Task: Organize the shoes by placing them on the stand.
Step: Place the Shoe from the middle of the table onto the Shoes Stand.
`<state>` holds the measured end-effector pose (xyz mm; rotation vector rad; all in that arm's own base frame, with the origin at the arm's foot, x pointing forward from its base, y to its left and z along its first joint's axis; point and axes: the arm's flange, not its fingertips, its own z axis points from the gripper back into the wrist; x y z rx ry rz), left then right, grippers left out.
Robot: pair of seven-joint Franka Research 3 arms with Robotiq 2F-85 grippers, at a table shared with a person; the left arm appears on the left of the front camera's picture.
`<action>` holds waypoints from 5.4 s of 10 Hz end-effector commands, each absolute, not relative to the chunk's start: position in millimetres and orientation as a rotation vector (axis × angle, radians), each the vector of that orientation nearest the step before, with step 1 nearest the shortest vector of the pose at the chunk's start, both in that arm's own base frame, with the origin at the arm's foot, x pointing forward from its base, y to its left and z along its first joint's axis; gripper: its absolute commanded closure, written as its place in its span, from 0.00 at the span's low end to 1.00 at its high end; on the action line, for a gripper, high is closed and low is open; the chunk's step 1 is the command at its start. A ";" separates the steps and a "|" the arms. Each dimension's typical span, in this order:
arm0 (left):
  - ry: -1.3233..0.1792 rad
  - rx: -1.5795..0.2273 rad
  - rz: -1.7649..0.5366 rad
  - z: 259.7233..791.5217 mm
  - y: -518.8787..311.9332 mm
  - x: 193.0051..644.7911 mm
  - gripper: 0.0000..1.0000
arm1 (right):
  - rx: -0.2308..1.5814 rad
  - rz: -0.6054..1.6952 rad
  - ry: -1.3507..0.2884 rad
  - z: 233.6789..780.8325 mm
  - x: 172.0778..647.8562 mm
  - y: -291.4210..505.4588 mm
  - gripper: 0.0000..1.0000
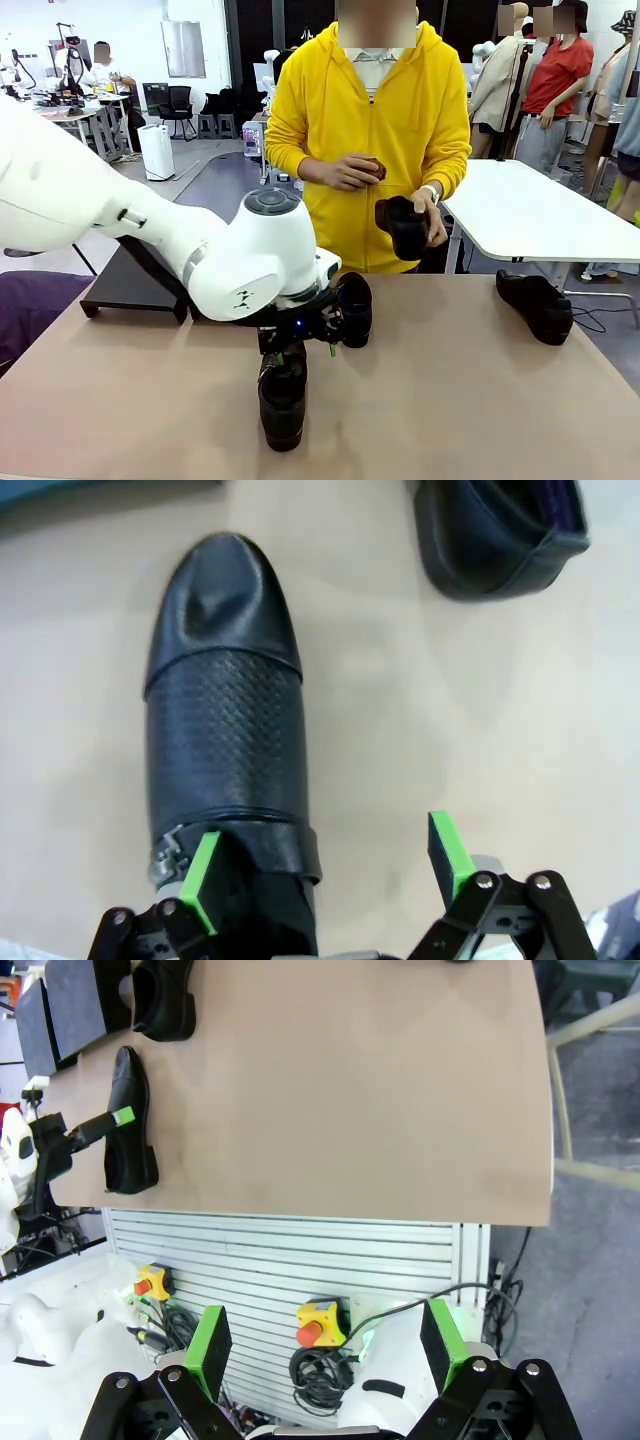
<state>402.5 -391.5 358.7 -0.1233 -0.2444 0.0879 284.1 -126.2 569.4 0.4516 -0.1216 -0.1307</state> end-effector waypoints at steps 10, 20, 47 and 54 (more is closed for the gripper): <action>-0.032 -0.061 0.016 387.7 -391.1 367.6 0.00 | 0.471 -0.108 -0.131 569.0 283.7 -127.4 0.00; -0.032 -0.031 0.034 335.6 -394.0 389.7 1.00 | 0.471 -0.108 -0.131 569.0 283.7 -127.4 0.00; -0.532 0.106 -0.066 527.2 -226.5 542.8 1.00 | 0.471 -0.108 -0.131 569.0 283.7 -127.4 0.00; -0.412 0.196 0.022 444.5 -264.2 610.7 1.00 | 0.471 -0.108 -0.131 569.0 283.7 -127.4 0.00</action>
